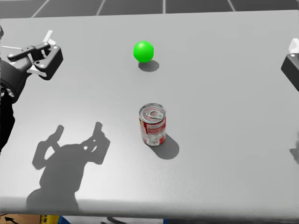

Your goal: Watch the red light. When it turns green, pick up the object.

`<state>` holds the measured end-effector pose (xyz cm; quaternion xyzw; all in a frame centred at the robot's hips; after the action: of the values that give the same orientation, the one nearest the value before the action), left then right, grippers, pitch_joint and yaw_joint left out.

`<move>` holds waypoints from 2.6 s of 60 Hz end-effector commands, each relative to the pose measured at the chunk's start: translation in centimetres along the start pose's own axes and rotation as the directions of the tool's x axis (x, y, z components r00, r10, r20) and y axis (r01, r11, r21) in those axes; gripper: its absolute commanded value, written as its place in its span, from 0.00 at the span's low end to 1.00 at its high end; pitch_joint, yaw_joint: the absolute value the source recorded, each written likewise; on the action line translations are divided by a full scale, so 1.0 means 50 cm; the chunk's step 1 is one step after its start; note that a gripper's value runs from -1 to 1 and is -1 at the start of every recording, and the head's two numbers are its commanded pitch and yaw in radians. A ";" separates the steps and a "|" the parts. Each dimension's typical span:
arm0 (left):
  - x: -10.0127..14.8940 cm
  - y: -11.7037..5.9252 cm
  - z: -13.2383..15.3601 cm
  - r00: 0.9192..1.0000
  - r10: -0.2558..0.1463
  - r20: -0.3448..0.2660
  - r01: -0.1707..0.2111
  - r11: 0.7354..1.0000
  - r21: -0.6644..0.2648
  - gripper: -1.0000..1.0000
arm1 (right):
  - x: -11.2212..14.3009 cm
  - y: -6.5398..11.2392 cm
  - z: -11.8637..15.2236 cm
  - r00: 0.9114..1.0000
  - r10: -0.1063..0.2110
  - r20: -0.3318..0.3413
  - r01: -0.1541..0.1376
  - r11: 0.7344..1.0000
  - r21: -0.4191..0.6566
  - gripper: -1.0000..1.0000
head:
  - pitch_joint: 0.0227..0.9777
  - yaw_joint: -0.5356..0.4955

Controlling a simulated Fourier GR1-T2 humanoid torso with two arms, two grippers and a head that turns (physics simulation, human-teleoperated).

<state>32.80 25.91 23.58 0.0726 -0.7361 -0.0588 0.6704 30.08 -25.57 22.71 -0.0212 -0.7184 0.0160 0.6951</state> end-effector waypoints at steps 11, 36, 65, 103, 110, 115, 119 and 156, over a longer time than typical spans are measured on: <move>0.008 -0.007 0.000 0.994 0.105 -0.022 -0.106 0.992 -0.069 0.00 | 0.006 0.002 0.005 1.000 -0.001 0.008 0.001 1.000 0.004 0.00 | 0.88 0.59; 0.047 -0.064 0.123 0.981 0.174 -0.091 -0.196 0.890 -0.411 0.00 | 0.009 0.005 0.008 1.000 0.009 0.017 -0.009 1.000 0.001 0.00 | 0.87 0.60; -0.053 -0.127 0.194 0.965 0.119 -0.234 -0.246 0.719 -0.650 0.00 | 0.010 0.005 0.007 1.000 -0.003 0.019 0.003 1.000 0.004 0.00 | 0.88 0.61; -0.112 -0.248 0.141 0.956 -0.029 -0.291 -0.206 0.637 -0.743 0.00 | 0.015 0.002 0.008 1.000 -0.006 0.026 0.006 1.000 0.004 0.00 | 0.88 0.60; -0.126 -0.266 0.123 0.952 -0.034 -0.304 -0.211 0.646 -0.734 0.00 | 0.014 0.001 0.008 1.000 -0.006 0.025 0.006 1.000 0.002 0.00 | 0.88 0.59; -0.134 -0.280 0.110 0.949 -0.043 -0.312 -0.210 0.650 -0.730 0.00 | 0.015 0.000 0.008 1.000 -0.006 0.026 0.006 1.000 0.000 0.00 | 0.88 0.58; -0.139 -0.291 0.100 0.948 -0.046 -0.316 -0.211 0.654 -0.727 0.00 | 0.015 -0.002 0.008 1.000 -0.006 0.028 0.006 1.000 0.000 0.00 | 0.88 0.58; -0.155 -0.308 0.100 0.952 -0.065 -0.299 -0.188 0.645 -0.741 1.00 | 0.015 -0.009 0.007 0.999 0.008 0.032 -0.008 1.000 -0.012 0.00 | 0.74 0.57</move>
<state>29.47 12.00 13.45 -0.2172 -0.5509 -0.2934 0.7505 29.65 -25.89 23.52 -0.0238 -0.7294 0.0135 0.6835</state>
